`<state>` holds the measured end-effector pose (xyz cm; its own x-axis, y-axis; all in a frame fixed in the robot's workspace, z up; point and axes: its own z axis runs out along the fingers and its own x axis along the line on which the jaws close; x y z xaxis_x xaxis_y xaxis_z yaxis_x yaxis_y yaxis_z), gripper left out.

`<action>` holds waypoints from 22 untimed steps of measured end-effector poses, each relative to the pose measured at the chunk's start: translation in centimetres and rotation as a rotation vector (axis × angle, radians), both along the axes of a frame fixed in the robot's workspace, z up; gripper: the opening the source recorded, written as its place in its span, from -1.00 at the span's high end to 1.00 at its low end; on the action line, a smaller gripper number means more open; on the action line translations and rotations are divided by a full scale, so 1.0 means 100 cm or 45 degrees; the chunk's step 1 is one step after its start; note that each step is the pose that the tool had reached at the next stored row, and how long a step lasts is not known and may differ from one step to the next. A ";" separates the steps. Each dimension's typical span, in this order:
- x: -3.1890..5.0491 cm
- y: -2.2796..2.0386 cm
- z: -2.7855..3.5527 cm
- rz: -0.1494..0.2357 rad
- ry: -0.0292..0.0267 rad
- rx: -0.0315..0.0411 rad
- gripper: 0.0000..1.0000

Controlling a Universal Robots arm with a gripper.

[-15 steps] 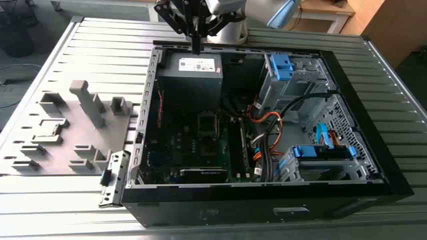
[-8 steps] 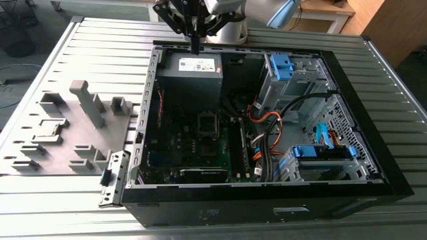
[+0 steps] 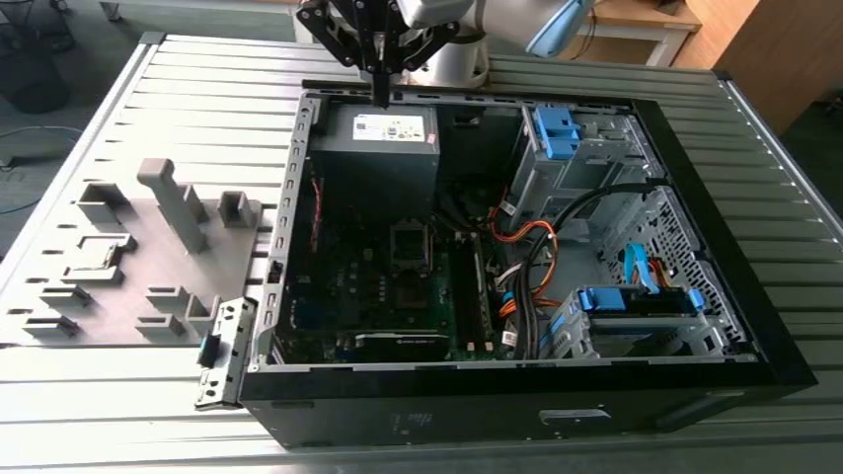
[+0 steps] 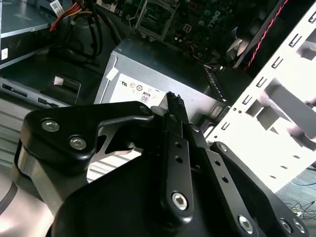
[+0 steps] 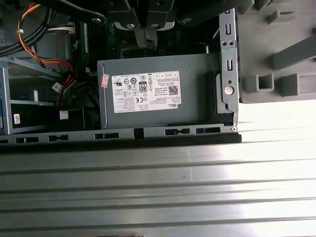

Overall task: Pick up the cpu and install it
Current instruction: 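Reach for the cpu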

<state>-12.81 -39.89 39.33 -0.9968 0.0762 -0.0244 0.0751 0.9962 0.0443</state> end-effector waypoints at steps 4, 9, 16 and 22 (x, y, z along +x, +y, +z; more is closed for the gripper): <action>-0.0019 0.0000 0.0000 0.000 0.0000 0.0000 0.79; -0.0038 0.0000 0.0000 0.000 -0.0001 0.0002 0.79; -0.0051 0.0000 0.0000 0.000 -0.0001 0.0001 0.79; -0.0086 0.0000 0.0000 0.000 -0.0001 0.0001 0.79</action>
